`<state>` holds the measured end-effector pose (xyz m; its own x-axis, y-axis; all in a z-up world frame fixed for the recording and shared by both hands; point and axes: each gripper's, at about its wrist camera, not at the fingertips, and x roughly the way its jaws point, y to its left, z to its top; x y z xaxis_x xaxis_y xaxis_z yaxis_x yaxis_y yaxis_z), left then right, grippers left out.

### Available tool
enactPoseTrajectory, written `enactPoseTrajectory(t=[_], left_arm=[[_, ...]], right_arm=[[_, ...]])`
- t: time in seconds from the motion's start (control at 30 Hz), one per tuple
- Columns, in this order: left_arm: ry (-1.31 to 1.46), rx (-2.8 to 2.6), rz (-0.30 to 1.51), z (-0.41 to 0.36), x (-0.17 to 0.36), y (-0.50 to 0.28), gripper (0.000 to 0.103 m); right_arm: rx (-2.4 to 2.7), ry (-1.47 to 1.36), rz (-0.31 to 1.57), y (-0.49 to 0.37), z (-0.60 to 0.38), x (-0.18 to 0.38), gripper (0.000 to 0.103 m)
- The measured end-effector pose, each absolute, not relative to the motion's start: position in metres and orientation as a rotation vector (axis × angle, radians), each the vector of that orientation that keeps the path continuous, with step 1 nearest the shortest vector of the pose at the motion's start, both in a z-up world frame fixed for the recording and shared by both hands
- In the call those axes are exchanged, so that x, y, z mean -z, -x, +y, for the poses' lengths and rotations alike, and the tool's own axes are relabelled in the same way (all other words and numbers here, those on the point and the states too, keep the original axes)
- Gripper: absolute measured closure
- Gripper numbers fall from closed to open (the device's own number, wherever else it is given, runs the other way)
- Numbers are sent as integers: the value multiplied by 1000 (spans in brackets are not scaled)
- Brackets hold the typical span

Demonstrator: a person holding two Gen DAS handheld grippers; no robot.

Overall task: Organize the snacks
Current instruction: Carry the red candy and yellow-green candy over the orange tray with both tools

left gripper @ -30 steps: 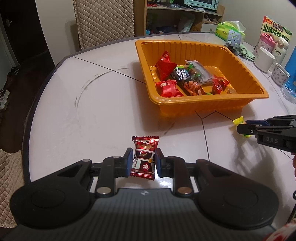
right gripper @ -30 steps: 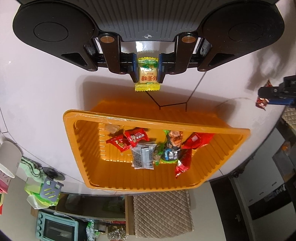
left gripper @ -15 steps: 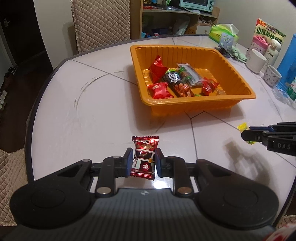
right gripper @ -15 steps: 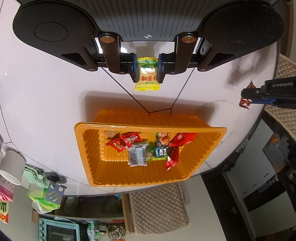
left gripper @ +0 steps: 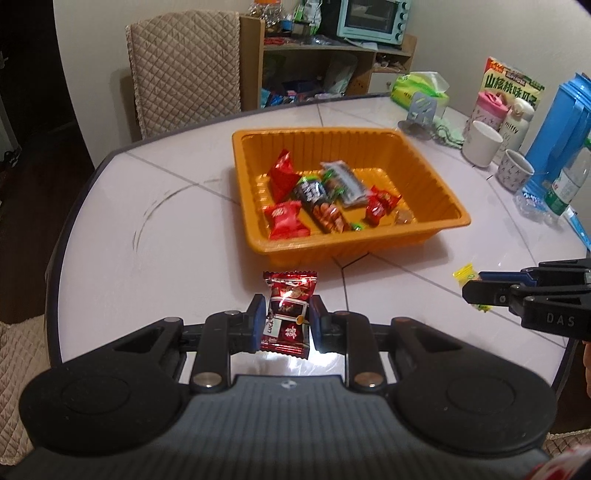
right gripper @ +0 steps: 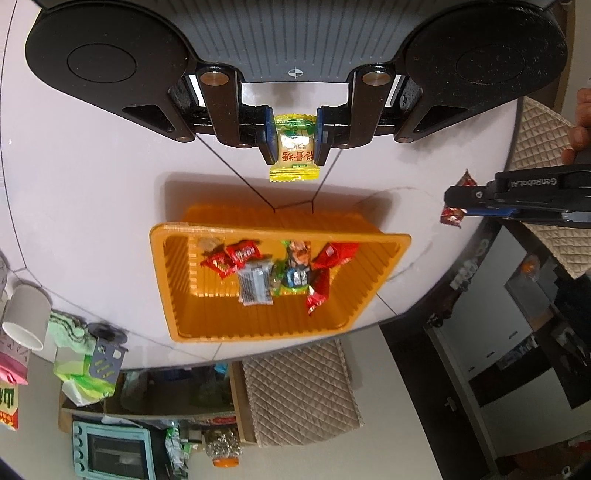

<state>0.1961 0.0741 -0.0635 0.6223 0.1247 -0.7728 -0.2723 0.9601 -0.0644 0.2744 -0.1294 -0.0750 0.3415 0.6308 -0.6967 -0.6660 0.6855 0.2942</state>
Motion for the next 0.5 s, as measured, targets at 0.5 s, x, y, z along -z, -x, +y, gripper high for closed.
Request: enactPoseTrajectory(t=[0.5], left_arm=[[145,-188,807,63,40,-238,81]], right_arm=[[-852,31,798,-299,-126,45,82]])
